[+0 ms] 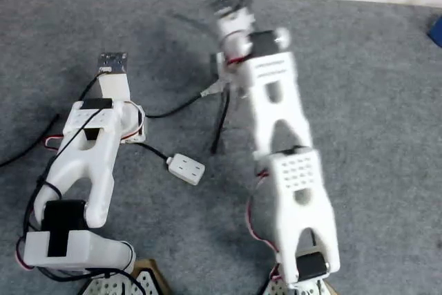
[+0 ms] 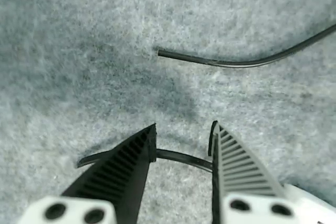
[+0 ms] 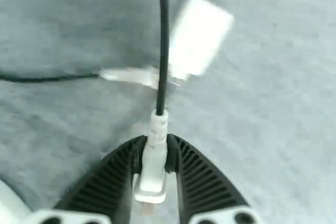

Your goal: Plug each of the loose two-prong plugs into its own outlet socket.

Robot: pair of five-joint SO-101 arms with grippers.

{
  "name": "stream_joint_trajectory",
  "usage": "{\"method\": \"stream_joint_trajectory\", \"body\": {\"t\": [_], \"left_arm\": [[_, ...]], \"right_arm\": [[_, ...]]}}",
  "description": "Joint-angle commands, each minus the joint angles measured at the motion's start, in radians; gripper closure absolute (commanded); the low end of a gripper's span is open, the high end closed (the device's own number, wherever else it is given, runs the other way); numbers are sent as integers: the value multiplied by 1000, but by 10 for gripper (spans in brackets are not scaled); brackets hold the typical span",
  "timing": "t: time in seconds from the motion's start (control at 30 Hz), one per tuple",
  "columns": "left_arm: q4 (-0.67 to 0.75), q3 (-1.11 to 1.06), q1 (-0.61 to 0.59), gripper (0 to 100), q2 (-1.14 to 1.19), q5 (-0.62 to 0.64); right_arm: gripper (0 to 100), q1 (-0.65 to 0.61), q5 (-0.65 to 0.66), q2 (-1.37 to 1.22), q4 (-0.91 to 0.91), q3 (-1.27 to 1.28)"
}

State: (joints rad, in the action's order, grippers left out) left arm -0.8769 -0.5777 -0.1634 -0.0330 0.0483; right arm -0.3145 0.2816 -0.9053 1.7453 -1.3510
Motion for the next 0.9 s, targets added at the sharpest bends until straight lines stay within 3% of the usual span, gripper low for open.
{"method": "stream_joint_trajectory", "body": {"t": [0.0,0.13,0.27,0.4,0.6,0.87], "left_arm": [[18,31,18,818,-2,-9],[17,30,35,818,-1,-9],[20,28,38,818,1,-9],[20,27,38,818,2,-11],[75,-25,39,818,1,-11],[77,-25,39,818,1,-11]], "right_arm": [[993,81,-5,325,21,407],[993,127,29,608,-2,903],[993,220,37,785,-240,1345],[993,231,40,812,-463,1679],[993,231,20,812,-622,1834],[988,236,21,812,-624,1807]]}}
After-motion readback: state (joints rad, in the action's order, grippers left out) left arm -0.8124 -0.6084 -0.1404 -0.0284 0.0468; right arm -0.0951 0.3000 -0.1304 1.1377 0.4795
